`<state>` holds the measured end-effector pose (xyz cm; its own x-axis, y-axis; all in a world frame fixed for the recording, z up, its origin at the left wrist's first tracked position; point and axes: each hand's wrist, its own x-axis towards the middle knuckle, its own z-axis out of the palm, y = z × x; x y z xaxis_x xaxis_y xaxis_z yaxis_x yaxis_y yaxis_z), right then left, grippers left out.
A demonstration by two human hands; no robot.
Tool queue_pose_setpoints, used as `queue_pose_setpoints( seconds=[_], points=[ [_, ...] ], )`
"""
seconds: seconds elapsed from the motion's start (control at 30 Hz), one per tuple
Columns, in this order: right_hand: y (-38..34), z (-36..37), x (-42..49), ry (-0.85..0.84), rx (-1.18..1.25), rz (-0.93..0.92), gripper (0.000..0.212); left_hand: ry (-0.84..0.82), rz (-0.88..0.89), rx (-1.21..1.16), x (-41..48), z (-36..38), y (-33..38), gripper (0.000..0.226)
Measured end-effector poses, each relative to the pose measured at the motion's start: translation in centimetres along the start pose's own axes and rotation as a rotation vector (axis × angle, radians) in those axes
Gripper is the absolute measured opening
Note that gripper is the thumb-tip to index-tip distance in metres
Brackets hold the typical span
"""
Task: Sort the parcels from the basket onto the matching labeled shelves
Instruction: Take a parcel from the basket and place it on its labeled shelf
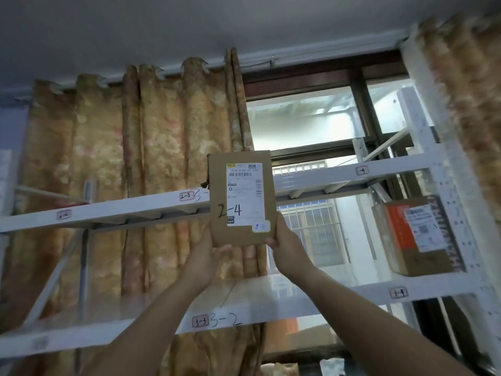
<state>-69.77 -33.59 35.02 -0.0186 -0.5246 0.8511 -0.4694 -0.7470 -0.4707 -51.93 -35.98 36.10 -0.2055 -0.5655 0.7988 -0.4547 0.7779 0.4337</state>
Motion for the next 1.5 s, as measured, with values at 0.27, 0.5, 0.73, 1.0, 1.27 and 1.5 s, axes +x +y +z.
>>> queue_pose_setpoints(
  seconds=[0.27, 0.5, 0.73, 1.0, 1.27, 1.5],
  points=[
    [2.5, -11.7, 0.9, 0.343, -0.300, 0.060, 0.043, 0.054, 0.197, -0.402, 5.2, 13.6, 6.2, 0.053],
    [3.7, -23.7, 1.7, 0.409, -0.616, 0.038, 0.073, 0.013, 0.256, -0.410, 10.4, 22.5, 14.4, 0.056],
    [8.2, -35.1, 6.6, 0.416, -0.631, -0.103, 0.062, 0.080, 0.341, -0.354, 17.4, 31.7, 20.8, 0.052],
    [14.8, -42.5, 16.4, 0.361, -0.681, -0.113, 0.059, 0.201, 0.289, -0.237, 27.1, 39.1, 22.9, 0.054],
    [22.2, -43.1, 21.9, 0.337, -0.511, -0.066, 0.058, 0.194, 0.202, 0.088, 31.7, 42.5, 20.6, 0.065],
    [25.3, -43.3, 23.2, 0.436, -0.585, -0.094, 0.043, 0.212, 0.227, 0.281, 33.7, 44.0, 19.7, 0.074]
  ],
)
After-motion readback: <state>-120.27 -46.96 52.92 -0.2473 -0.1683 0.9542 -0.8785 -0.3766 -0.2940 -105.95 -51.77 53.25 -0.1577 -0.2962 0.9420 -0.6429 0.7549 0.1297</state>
